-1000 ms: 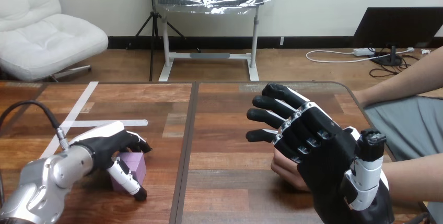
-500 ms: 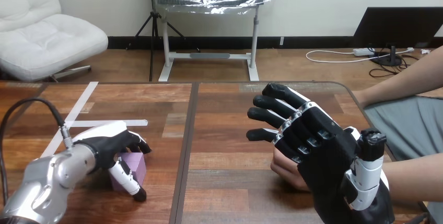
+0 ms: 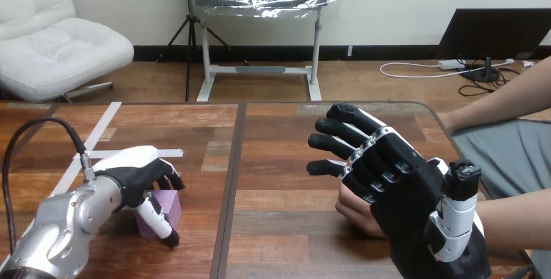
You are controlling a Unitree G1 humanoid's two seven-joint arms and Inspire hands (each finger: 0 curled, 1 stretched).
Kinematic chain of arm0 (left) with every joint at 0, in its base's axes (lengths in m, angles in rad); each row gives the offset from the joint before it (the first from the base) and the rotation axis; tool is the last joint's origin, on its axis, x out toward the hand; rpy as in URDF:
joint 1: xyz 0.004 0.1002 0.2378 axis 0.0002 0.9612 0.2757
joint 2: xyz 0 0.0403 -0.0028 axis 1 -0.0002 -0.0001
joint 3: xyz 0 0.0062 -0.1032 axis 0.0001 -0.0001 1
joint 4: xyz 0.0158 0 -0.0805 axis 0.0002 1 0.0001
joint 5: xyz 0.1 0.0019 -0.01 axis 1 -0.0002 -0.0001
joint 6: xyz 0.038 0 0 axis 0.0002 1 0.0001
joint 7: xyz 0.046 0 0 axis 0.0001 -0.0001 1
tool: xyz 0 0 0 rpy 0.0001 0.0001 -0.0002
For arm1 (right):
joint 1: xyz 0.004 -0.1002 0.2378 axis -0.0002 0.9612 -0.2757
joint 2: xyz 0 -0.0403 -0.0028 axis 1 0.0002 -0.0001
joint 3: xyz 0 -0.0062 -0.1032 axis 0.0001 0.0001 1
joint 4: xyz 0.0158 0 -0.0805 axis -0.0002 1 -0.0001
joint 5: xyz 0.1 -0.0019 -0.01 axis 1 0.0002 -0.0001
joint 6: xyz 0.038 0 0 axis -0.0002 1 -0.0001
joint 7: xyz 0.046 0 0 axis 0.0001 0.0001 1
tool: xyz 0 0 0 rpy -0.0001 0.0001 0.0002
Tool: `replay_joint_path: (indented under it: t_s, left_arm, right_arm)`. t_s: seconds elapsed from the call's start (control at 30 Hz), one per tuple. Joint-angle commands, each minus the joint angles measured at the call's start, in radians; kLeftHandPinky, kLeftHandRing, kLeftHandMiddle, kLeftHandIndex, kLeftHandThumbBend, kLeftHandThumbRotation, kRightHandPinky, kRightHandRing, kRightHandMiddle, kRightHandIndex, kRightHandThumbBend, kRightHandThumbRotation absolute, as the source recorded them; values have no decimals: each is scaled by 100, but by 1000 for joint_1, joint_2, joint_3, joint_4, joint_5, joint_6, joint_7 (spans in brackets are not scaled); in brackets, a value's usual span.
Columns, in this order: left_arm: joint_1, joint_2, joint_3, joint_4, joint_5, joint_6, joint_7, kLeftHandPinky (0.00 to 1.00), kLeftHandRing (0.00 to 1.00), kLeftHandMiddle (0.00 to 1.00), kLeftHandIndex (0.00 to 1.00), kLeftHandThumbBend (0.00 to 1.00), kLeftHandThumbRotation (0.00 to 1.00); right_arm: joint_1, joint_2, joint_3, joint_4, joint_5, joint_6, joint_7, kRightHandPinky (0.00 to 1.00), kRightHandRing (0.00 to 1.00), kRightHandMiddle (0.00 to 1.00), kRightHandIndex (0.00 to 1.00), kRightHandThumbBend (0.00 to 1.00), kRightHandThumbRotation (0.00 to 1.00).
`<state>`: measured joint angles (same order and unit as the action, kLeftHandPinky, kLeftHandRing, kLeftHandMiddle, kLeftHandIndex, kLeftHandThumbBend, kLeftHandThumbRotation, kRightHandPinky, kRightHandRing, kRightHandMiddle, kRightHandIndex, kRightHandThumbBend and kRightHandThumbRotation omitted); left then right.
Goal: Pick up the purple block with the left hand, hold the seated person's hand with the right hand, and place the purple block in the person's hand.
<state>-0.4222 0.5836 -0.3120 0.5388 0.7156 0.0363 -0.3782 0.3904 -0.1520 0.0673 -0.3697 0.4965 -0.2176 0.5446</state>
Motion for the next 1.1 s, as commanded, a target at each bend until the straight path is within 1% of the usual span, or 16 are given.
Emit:
replay_joint_path:
  t_s: [0.0, 0.07, 0.2, 0.37, 0.53, 0.73, 0.87, 0.97, 1.07]
  left_arm:
    - [-59, 21, -14, -13, 30, 8, 46, 40, 53, 68, 69, 72, 0]
    - [-60, 21, -17, -9, 35, 7, 55, 39, 52, 67, 68, 70, 0]
    - [-61, 18, -21, -2, 38, 15, 68, 36, 47, 61, 65, 65, 0]
    - [-60, 8, -13, -3, 31, 44, 78, 32, 42, 54, 61, 64, 0]
    - [-58, 2, -8, 2, 20, 57, 93, 33, 41, 49, 56, 64, 0]
    - [-55, 2, -10, -2, 18, 67, 108, 35, 43, 49, 52, 64, 0]
    - [-56, 1, -11, 4, 18, 70, 119, 36, 44, 50, 50, 65, 0]
    - [-54, -1, -11, 2, 19, 75, 127, 37, 45, 51, 49, 67, 0]
    - [-51, -3, -10, 1, 17, 79, 139, 38, 46, 51, 48, 71, 0]
  right_arm:
    - [-49, 19, -6, -27, 19, -14, -4, 71, 82, 83, 83, 90, 94]
    - [-48, 19, -7, -27, 20, -12, -4, 71, 82, 83, 83, 90, 94]
    - [-48, 19, -7, -28, 24, -10, -5, 71, 82, 83, 83, 90, 94]
    - [-49, 18, -8, -28, 29, -10, -2, 70, 82, 83, 83, 90, 93]
    - [-50, 18, -8, -24, 29, -17, 0, 70, 82, 83, 83, 90, 93]
    - [-52, 19, -8, -21, 21, -28, 1, 69, 82, 83, 83, 89, 94]
    - [-52, 18, -8, -21, 28, -22, 3, 69, 82, 83, 83, 89, 94]
    - [-53, 15, -11, -21, 33, -19, 6, 69, 82, 83, 83, 89, 94]
    - [-53, 14, -12, -21, 34, -17, 5, 70, 82, 83, 83, 89, 94]
